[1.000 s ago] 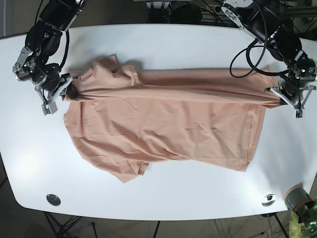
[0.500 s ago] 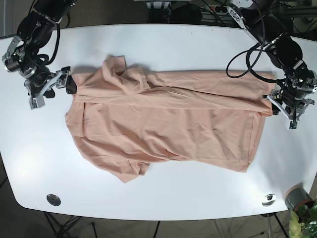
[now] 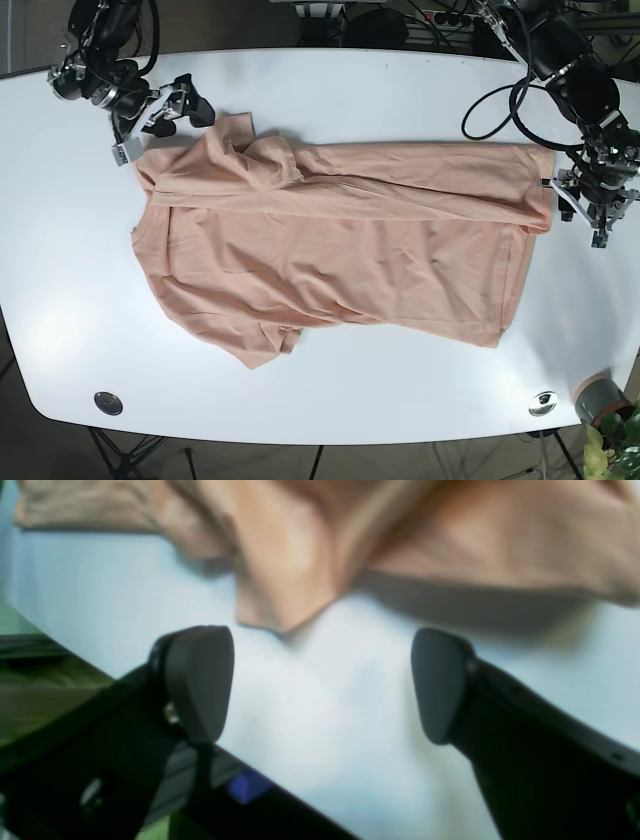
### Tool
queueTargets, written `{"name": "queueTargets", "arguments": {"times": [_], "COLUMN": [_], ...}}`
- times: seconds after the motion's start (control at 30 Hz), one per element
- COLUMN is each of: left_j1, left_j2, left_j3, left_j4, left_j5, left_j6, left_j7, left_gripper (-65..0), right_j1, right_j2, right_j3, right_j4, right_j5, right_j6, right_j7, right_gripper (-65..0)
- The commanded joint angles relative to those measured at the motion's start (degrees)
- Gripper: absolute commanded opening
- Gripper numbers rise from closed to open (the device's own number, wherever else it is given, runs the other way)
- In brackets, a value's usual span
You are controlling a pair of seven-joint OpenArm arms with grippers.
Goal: Fold the T-shirt properly
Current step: 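Open both grippers and release the shirt edge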
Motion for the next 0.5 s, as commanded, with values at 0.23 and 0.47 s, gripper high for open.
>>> {"name": "queueTargets", "arguments": {"times": [0.23, 0.47], "left_j1": [2.39, 4.59], "left_j2": [1.00, 4.34], "left_j3": [-0.27, -0.10], "left_j4": [0.72, 0.55], "left_j5": [-0.55, -0.47], "left_j6": [0.05, 0.05], "left_j7": [-6.02, -12.26], "left_gripper": [-40.6, -40.6], "right_j1": [1.23, 1.67], "right_j2": [-0.89, -1.51], "right_j3": [-5.55, -6.69], "right_j4": [-2.16, -2.16], "right_j5": [-5.54, -5.54], "right_j6": [0.34, 0.34], "right_j7": [4.09, 4.17], "right_gripper": [-12.5, -28.2]}}
